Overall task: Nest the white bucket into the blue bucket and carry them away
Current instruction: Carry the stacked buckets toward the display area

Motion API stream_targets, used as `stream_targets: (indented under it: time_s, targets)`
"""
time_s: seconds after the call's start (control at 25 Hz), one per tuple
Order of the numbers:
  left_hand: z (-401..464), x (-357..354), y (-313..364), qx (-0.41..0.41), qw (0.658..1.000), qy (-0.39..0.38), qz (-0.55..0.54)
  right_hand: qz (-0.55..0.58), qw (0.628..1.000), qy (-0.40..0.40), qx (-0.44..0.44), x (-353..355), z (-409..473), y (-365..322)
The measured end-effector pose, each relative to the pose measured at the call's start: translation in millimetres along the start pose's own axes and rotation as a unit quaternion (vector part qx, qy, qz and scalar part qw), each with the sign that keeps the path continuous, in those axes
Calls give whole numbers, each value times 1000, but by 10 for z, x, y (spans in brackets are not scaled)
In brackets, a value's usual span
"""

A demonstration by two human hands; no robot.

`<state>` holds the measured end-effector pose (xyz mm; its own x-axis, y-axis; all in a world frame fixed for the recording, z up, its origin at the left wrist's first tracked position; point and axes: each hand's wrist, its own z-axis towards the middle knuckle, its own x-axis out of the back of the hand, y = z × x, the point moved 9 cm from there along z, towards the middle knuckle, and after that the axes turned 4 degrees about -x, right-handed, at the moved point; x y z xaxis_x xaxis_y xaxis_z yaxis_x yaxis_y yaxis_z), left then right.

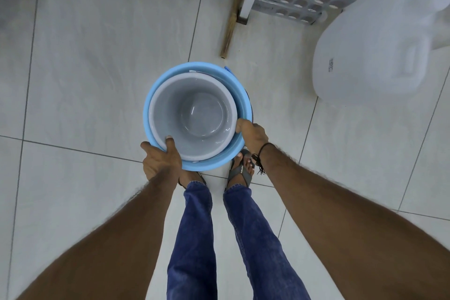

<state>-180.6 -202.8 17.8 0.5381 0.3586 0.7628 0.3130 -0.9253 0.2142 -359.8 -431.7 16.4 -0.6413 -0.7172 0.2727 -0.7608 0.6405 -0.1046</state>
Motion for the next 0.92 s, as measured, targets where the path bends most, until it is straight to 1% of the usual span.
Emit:
stream_targets:
  time_s: [0.08, 0.16, 0.24, 0.32, 0.48, 0.52, 0.6, 0.68, 0.8, 0.92]
  targets:
    - [-23, -10, -38, 13, 1000, -16, -15, 1, 1000, 13, 1, 3, 28, 11]
    - [-60, -18, -101, 29, 997, -38, -57, -2, 1000, 29, 3, 15, 8, 0]
    - [-114, 4, -126, 26, 995, -47, -87, -19, 999, 33, 1, 29, -42, 12]
    - [-195, 94, -116, 10, 996, -39, -79, -31, 999, 30, 3, 58, -150, 22]
    - [-382, 384, -45, -12, 999, -18, -29, -48, 998, 41, 23, 155, -494, 47]
    - [-413, 425, -28, -13, 999, -20, -30, -51, 997, 52, 38, 177, -577, 31]
    - [-425, 467, 8, -13, 999, -22, -36, -79, 987, 104, 92, 250, -712, -51]
    - [-379, 422, 41, -9, 998, -31, -46, -140, 968, 157, 137, 318, -777, -170]
    - [-278, 222, 43, -5, 997, -55, -51, -149, 966, 157, 145, 315, -639, -233]
    - [-182, -57, -17, 4, 996, -77, -46, -161, 961, 177, 135, 349, -374, -154]
